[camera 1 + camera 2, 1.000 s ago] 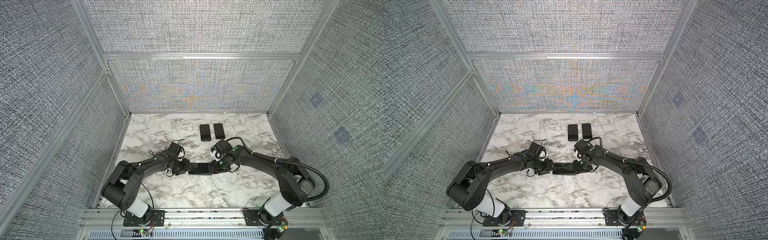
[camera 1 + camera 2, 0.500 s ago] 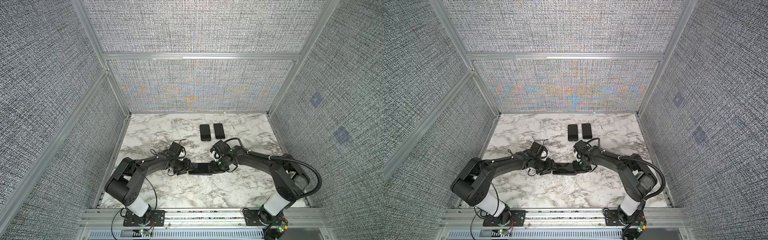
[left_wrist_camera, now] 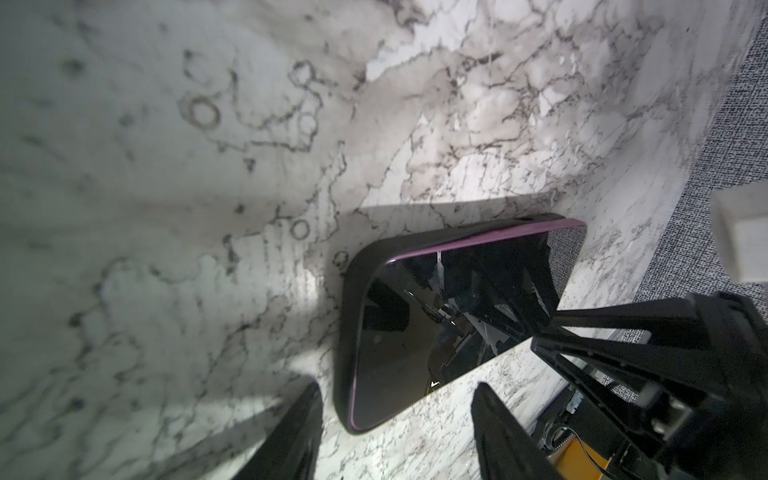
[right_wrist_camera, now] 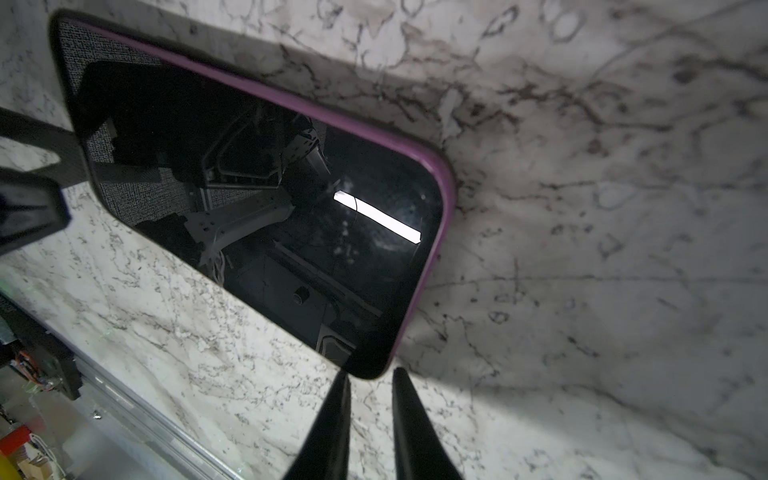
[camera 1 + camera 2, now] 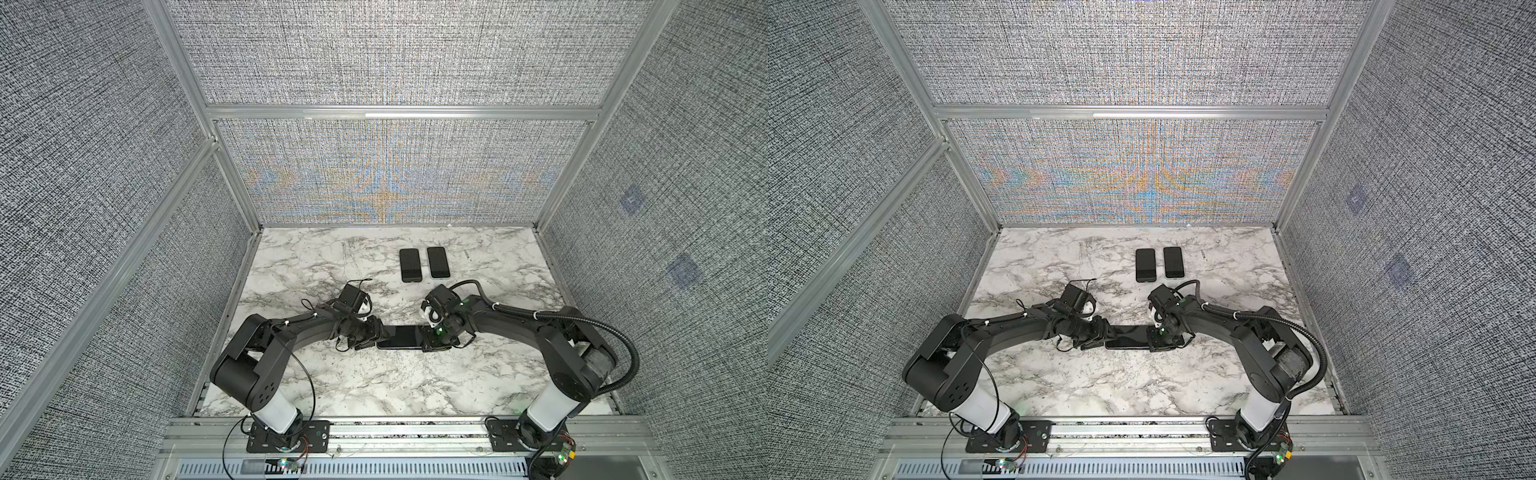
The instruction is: Put the phone into the phone case
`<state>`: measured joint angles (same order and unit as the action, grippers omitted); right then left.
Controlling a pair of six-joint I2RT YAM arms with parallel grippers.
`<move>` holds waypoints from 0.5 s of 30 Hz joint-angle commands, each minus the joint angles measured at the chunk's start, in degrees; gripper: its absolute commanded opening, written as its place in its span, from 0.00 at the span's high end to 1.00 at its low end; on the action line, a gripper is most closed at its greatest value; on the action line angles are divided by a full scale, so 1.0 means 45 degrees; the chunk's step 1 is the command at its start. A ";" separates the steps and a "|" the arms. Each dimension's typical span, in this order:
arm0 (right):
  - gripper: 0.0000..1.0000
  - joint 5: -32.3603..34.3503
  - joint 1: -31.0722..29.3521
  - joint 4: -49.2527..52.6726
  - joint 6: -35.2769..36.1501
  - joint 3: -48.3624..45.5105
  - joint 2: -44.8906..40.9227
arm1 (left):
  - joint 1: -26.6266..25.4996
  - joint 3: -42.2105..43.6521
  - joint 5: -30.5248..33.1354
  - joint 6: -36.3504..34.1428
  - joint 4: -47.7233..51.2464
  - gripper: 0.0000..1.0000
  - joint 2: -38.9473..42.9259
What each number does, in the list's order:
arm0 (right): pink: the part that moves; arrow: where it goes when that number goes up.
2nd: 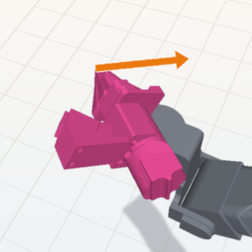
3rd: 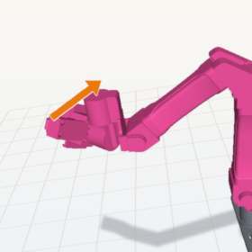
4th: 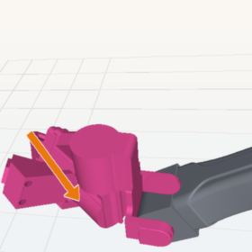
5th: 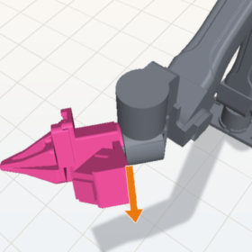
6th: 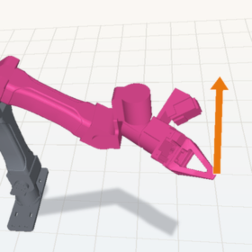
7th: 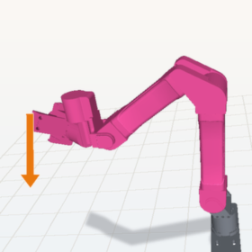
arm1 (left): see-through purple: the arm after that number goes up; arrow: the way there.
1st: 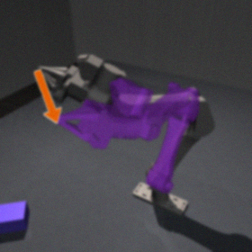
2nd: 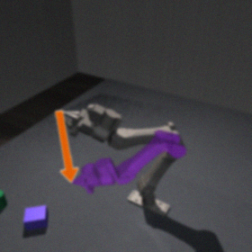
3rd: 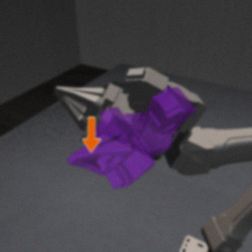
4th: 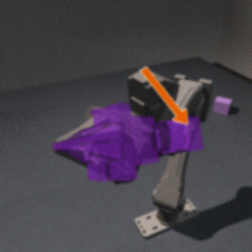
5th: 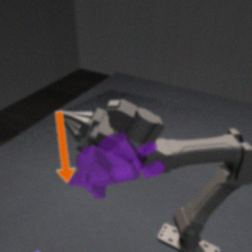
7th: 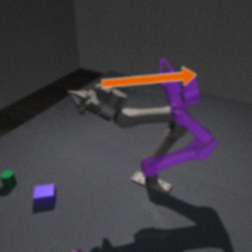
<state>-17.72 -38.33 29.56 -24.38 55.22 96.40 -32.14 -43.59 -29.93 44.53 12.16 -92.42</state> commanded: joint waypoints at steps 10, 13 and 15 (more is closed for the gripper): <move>0.77 0.0401 0.0021 -0.0150 -0.0215 -0.0143 -0.0607 | -0.0006 0.0076 0.0265 -0.0036 0.0245 0.41 0.0204; 0.77 0.0342 0.0045 -0.0234 -0.0225 -0.0066 -0.0439 | 0.0013 0.0108 0.0285 -0.0033 0.0276 0.41 0.0251; 0.77 0.0325 0.0051 -0.0279 -0.0226 0.0012 -0.0368 | 0.0005 0.0080 0.0299 -0.0043 0.0303 0.41 0.0284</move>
<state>-16.73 -38.15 28.86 -25.15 54.78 94.52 -32.16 -43.18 -29.28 44.60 12.69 -91.57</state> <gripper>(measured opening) 0.226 0.592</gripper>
